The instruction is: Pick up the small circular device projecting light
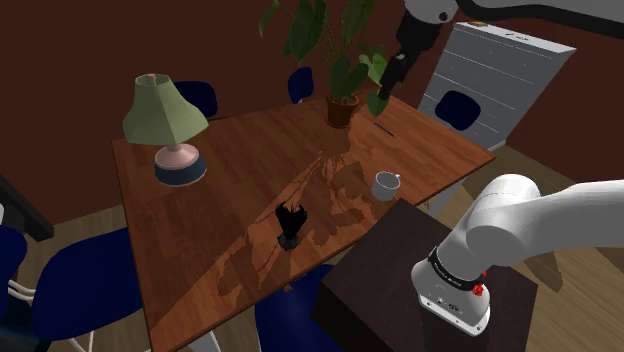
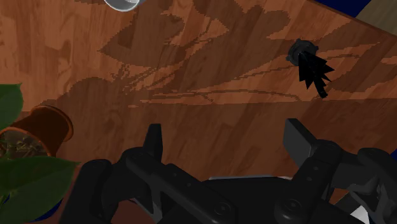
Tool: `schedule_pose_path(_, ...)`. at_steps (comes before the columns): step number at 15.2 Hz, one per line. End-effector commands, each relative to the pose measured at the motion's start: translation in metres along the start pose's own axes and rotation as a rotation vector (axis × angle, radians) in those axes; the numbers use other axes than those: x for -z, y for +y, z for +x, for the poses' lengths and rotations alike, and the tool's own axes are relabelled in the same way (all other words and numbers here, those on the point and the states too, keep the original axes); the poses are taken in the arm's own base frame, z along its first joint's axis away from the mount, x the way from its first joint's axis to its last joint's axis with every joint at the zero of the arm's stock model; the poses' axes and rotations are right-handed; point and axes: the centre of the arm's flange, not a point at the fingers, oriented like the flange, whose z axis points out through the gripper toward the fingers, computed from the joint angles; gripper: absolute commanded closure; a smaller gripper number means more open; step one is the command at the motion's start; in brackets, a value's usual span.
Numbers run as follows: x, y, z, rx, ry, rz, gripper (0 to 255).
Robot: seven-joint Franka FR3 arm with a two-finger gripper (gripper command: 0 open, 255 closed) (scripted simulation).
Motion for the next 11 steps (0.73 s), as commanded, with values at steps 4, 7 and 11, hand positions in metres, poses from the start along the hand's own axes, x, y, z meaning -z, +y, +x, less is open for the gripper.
schedule_pose_path(4, -0.031, -0.020, 0.014, 0.000, -0.021, 0.020, 0)
schedule_pose_path(7, -0.061, -0.040, 0.027, 0.000, -0.042, 0.040, 0)
schedule_pose_path(11, -0.102, -0.068, 0.044, 0.001, -0.070, 0.067, 0)
